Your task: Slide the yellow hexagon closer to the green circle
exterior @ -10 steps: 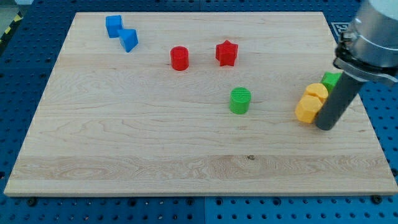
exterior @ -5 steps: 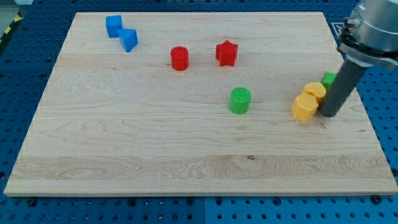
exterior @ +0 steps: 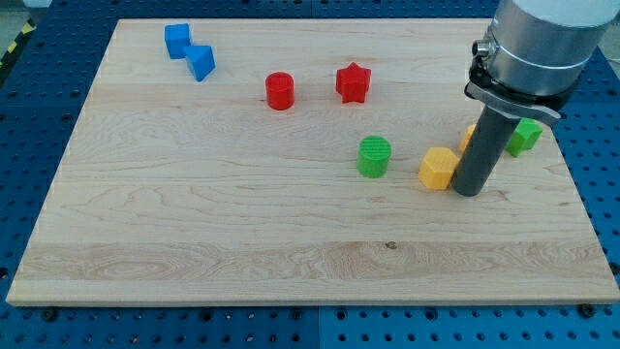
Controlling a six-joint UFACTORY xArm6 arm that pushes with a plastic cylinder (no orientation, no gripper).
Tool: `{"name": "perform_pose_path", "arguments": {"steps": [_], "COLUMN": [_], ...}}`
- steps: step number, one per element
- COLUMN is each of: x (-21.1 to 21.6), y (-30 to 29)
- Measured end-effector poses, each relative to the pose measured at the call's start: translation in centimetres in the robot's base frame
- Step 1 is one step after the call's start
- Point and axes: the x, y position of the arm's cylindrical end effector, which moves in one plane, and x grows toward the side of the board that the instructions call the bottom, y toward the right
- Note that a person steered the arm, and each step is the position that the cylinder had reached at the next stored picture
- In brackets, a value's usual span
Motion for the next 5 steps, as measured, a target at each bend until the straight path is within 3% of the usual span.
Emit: {"name": "perform_pose_path", "arguments": {"steps": [3,4,5], "x": [-2.3,1.5,2.0], "y": [-3.1,-3.4,-7.6]}}
